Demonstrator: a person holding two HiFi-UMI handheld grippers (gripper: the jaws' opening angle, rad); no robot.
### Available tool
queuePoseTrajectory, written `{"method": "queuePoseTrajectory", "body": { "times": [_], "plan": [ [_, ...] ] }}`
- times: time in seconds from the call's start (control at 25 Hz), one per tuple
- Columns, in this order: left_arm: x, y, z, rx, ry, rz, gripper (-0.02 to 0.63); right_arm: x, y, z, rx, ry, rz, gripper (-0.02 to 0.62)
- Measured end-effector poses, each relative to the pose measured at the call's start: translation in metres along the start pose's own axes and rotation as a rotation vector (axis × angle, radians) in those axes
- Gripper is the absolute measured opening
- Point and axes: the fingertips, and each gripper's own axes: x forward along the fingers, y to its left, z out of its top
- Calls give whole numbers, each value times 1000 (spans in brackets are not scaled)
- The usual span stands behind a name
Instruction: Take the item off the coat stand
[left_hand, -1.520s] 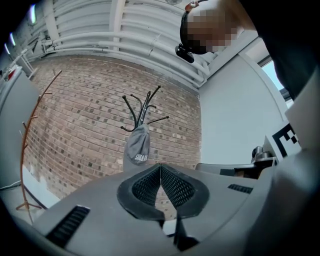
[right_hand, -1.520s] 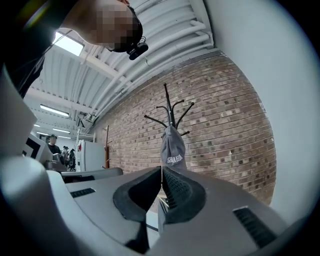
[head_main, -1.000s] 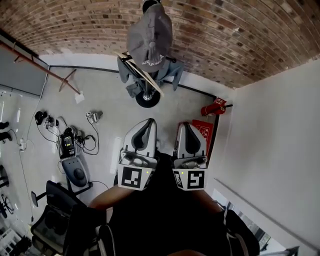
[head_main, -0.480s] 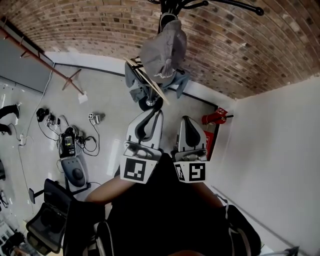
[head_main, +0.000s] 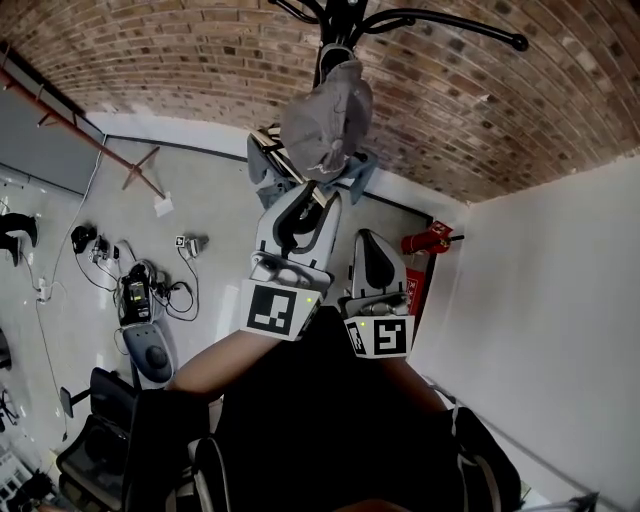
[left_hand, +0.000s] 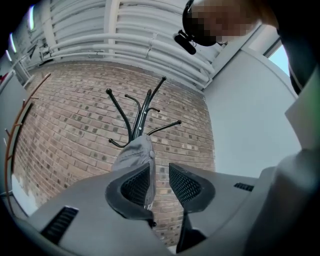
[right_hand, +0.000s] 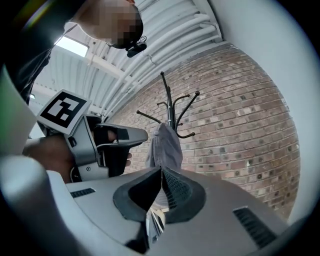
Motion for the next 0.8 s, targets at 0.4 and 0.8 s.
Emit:
{"method": "queuePoseTrajectory", "body": {
  "times": [0.4, 0.8],
  "plan": [
    [39, 21, 11, -10, -29, 20, 167, 12, -14, -4, 30, 6, -56, 20],
    [72, 32, 13, -17, -37, 18, 169, 19, -36, -10, 48, 22, -123, 20]
  ]
}}
